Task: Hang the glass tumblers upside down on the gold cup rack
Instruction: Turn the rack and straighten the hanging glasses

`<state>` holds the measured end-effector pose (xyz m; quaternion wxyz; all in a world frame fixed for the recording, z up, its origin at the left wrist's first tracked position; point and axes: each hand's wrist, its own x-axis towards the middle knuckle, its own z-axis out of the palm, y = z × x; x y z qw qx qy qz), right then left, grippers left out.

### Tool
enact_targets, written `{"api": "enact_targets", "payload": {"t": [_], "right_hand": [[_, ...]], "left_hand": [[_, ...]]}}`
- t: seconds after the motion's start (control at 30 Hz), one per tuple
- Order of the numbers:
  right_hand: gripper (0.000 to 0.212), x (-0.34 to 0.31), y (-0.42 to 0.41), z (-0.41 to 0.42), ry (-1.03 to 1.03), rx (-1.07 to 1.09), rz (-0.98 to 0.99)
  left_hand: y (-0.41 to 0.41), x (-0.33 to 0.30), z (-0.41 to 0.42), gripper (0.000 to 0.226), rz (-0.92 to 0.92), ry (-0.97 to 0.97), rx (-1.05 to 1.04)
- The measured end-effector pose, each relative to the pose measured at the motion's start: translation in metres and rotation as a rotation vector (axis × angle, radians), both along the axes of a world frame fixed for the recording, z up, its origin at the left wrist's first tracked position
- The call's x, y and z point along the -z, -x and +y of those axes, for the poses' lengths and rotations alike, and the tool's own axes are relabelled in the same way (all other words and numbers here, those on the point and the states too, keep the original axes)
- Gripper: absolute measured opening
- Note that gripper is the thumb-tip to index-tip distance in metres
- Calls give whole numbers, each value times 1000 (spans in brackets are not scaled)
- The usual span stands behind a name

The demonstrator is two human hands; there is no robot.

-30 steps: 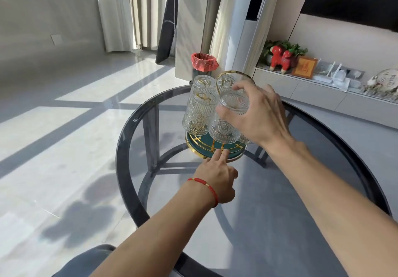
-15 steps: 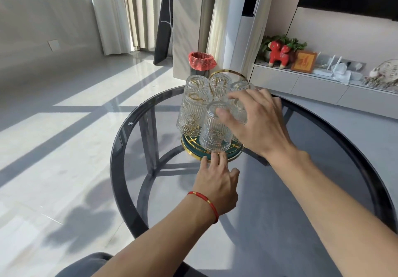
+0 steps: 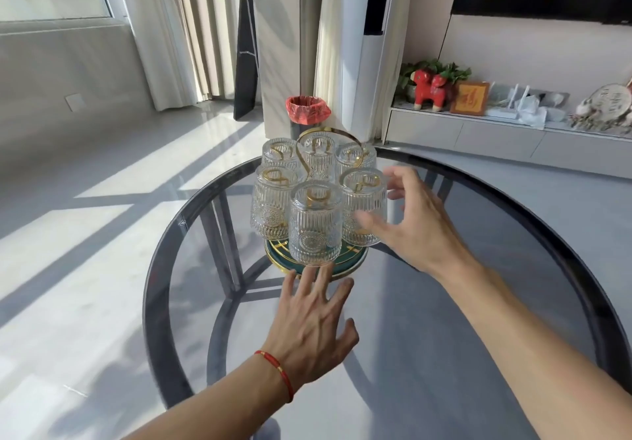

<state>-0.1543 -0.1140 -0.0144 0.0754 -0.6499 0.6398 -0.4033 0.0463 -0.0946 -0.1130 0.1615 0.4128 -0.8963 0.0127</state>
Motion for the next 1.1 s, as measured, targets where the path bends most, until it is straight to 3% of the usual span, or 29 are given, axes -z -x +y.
{"api": "enact_targets", "payload": {"t": [0.1,0.23,0.73,1.1], "right_hand": [[90,0,-4,-11,21,1,6],[81,2,-10,-20,33,-3,-46],[81,-8,6,-10,-8,-13,-63],[69,-11,16,-11,-27,-51,-57]], "left_hand": [[-1,1,-4,60,35,15,-8],[0,2,-8,65,85,1,-39],[0,-1,-6,68,-1,0,-73],[0,0,-5,69,-18,-10,-81]]}}
